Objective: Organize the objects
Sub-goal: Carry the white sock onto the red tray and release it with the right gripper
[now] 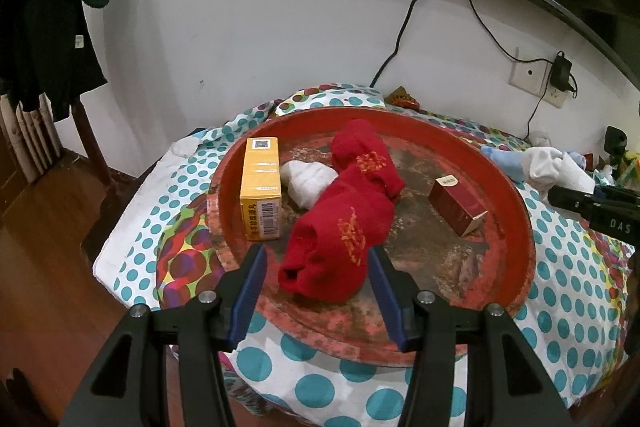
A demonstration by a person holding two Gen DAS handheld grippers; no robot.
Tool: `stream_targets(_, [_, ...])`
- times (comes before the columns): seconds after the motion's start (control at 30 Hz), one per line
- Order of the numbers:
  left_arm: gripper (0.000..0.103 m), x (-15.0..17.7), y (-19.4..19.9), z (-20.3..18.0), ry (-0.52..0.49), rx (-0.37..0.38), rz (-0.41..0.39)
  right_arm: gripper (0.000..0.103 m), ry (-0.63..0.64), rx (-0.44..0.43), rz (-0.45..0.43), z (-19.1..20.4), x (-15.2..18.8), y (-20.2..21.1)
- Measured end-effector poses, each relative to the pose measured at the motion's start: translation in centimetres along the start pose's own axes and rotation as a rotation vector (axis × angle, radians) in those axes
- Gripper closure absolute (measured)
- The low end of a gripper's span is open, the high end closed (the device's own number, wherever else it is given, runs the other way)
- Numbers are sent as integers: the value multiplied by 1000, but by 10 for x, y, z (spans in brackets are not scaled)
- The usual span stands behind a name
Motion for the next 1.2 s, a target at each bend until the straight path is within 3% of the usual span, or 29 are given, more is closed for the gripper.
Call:
stream_targets(0.6, [49,-1,-1,14,69,5,4,70,136,-145,50,93,10,-15])
stream_targets(1.2, [49,-1,-2,16,82,8,7,69,185,-147,106,119,16,-42])
Point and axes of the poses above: each gripper's, at about its wrist camera, not at the fingertips, and y roughly against the way its jaws point, z to its left, x to its underside, the point moved 6 cm from there along -y, roughly the way its jaws point, and after that the axes turned 6 degrees about x, right-handed, at the moved point
